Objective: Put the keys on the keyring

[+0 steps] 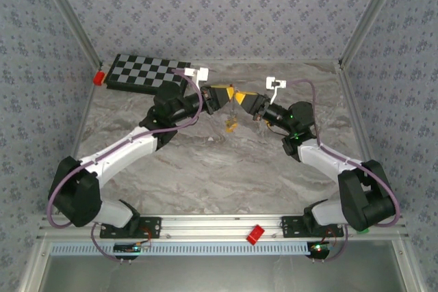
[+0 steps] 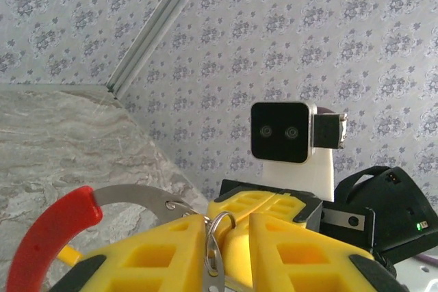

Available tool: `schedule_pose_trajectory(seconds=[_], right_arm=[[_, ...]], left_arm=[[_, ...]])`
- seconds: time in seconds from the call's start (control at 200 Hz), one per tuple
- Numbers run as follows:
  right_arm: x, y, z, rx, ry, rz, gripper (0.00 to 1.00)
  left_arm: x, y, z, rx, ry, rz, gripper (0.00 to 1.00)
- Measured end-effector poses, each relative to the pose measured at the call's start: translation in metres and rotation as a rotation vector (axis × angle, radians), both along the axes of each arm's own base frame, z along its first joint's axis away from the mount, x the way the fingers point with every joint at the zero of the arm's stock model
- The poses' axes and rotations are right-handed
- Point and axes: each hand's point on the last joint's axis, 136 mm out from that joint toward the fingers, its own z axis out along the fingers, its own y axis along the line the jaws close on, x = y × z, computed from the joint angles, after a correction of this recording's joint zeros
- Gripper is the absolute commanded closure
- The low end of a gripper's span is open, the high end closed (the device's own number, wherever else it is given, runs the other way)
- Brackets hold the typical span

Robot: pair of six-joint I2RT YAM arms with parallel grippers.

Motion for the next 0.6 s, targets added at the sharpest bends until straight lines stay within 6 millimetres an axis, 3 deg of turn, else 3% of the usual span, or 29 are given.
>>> schedule_pose_trajectory(seconds=[0.295,0.415,0.6], right_arm=[[-0.0002,-0.0001,0.0006,0.001,-0.003,0.0,1.0],[-0.0002,-0.0001,0.0007,0.001,-0.003,0.0,1.0],[-0.0007,-0.0003,0.002,0.003,-0.009,0.0,1.0]], left_arm=[[0.0017,-0.0035,-0.0074,0.005,0.025,-0.012,0.77],[0.0017,-0.0035,-0.0067,0.002,0.024,-0.012,0.84],[0.0007,-0.0037,-0.0041,-0.008,0.018,-0.017,0.84]])
